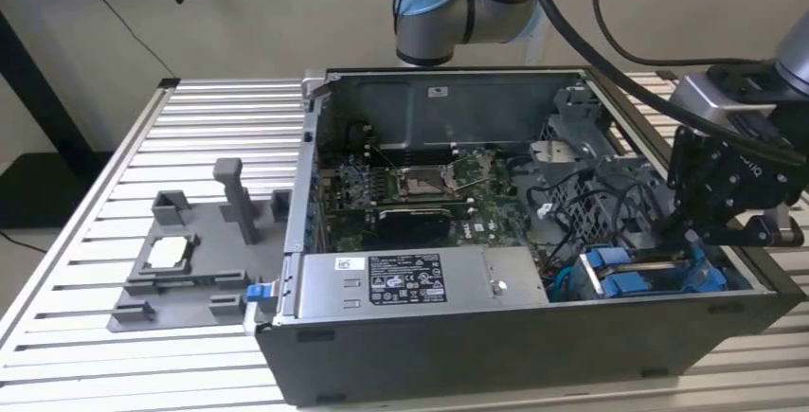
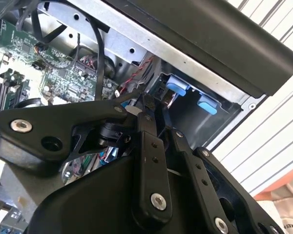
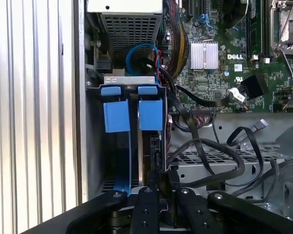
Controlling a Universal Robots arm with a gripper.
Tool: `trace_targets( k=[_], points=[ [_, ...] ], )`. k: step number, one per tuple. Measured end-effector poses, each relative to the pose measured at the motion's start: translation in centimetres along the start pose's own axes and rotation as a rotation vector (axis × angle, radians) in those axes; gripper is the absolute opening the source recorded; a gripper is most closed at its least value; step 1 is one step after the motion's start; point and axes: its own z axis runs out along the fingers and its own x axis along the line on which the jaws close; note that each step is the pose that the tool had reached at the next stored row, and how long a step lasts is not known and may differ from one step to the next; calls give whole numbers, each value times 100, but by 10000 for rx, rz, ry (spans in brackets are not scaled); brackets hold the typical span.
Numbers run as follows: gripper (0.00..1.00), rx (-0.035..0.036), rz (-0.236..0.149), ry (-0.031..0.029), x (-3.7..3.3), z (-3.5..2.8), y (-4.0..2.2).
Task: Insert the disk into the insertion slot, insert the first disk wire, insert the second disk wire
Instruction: 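Insert the first disk wire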
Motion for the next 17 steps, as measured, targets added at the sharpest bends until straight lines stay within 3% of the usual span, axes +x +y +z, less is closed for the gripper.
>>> trace_targets(
  k=[6,12,17],
  points=[
    [19,20,208,-3,14,2,-1],
    [19,128,247,-9,20,46,2],
    [19,177,241,4,21,70,22]
  ],
)
